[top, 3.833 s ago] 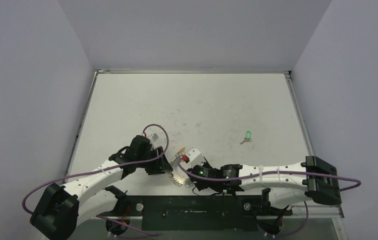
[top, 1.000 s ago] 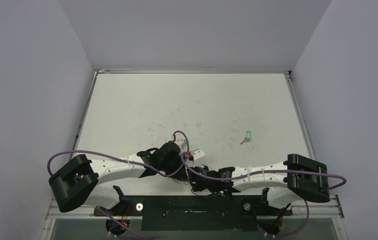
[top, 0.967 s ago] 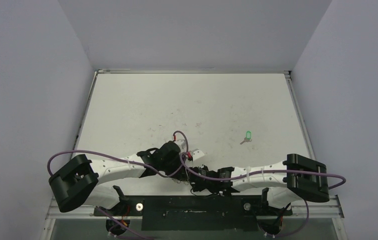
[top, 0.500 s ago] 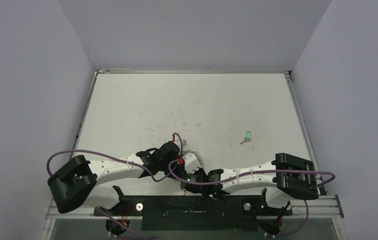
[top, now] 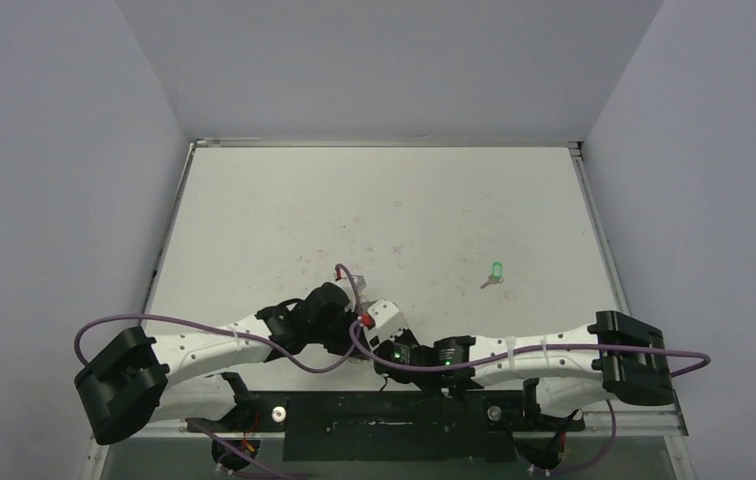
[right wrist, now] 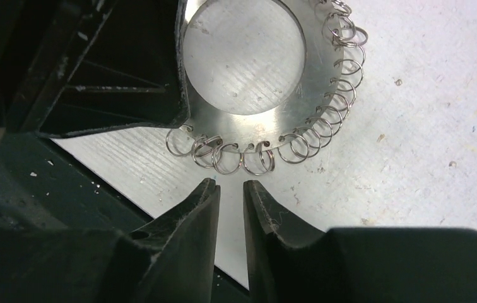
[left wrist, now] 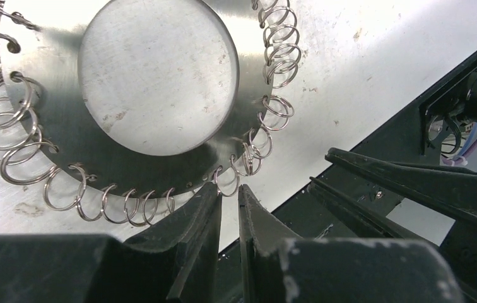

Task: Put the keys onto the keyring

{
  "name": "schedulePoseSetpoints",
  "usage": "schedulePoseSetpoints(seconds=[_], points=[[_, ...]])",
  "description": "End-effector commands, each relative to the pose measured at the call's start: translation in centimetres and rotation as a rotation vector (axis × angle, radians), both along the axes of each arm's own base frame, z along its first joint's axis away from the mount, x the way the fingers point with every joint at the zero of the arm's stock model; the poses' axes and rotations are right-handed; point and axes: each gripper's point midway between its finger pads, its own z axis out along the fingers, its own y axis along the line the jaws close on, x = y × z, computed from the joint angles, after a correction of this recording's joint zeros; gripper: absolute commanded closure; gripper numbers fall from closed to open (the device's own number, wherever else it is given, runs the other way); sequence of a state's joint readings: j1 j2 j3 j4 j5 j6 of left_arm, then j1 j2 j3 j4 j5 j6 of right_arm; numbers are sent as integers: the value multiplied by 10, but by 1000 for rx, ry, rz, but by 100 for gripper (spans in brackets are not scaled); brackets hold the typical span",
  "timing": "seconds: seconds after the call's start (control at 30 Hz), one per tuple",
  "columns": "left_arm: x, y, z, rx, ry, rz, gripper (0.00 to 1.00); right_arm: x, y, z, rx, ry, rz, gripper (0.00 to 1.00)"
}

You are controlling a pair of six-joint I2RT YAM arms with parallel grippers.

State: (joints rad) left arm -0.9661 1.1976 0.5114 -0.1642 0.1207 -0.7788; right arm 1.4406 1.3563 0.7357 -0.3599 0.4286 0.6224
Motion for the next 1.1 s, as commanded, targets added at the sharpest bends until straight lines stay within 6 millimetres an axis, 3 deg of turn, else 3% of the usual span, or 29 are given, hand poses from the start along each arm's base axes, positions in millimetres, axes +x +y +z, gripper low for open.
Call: schedulePoseSetpoints(seconds=[0.0, 0.1, 0.2, 0.3, 0.4, 0.77, 1.07], points=[[9, -1, 9, -55, -2, 25, 84, -1, 16, 16, 51, -70, 121, 75], [12, 3, 13, -82, 10, 39, 82, 2, 17, 19, 58, -140, 201, 67], [15, 7, 19, -116, 13, 55, 81, 0, 17, 22, 99, -213, 296, 63], [20, 14, 24, -145, 13, 85, 80, -3, 26, 37, 200, -330, 423, 61], [23, 20, 27, -171, 14, 106, 80, -4, 20, 35, 180, -438, 521, 59], [29, 29, 36, -213, 8, 138, 79, -21, 24, 8, -49, -624, 791, 61], [30, 29, 38, -223, 9, 136, 78, -12, 20, -11, -191, -694, 738, 62]])
